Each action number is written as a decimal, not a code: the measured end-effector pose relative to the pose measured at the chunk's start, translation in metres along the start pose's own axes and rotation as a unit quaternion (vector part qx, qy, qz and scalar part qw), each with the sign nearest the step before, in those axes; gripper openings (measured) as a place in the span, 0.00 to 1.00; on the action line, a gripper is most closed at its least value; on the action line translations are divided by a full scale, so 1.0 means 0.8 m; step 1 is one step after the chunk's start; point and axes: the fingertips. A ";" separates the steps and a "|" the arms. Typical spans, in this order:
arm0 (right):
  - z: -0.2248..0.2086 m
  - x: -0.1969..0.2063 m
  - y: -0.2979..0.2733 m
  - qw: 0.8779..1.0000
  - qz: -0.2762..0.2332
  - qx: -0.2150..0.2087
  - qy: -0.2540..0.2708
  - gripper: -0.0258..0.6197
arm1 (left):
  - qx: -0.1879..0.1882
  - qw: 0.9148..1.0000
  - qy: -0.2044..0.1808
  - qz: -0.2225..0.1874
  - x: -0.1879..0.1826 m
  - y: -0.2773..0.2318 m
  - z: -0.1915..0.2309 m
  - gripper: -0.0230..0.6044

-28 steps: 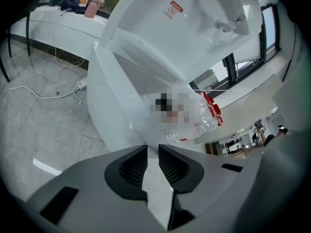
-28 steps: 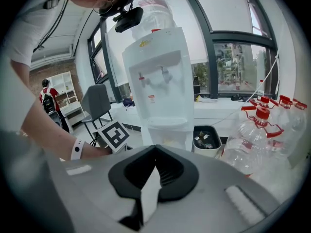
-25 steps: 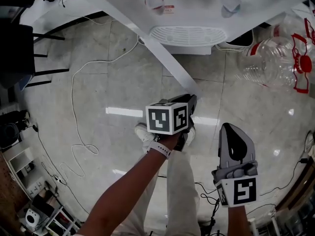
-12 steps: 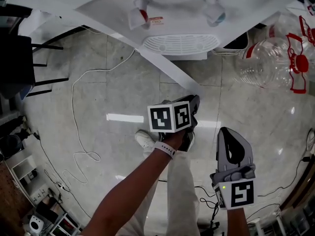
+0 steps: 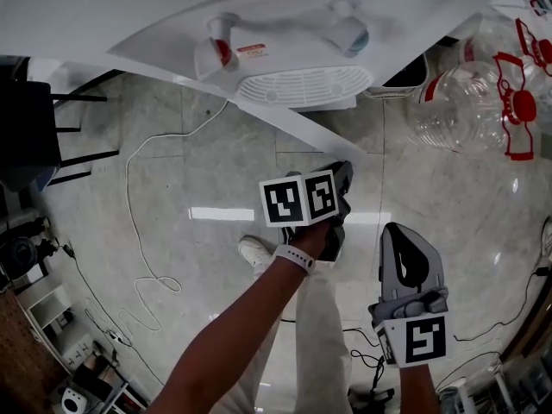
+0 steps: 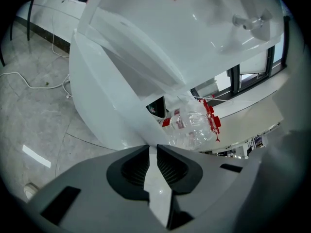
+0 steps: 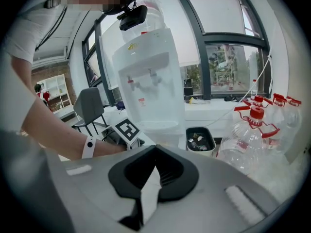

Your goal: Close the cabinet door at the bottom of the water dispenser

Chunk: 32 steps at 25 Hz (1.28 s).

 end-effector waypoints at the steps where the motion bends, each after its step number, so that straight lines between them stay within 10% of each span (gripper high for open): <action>1: -0.002 0.000 0.000 1.000 0.000 0.001 0.000 0.05 | 0.000 1.000 0.000 0.000 -0.002 -0.002 -0.003 0.12; 15: -0.019 0.000 -0.003 1.000 -0.002 0.010 -0.007 0.05 | -0.044 0.999 0.007 -0.019 -0.038 -0.027 0.008 0.05; 32: -0.024 0.001 -0.008 1.000 -0.009 0.009 -0.009 0.05 | -0.046 0.991 -0.120 -0.033 -0.089 -0.033 -0.019 0.05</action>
Point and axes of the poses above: the fingertips, and each gripper's own axes: y backward along the fingers, z to its left, x out of its underside, and after that the axes turned 14 degrees about y, right-handed
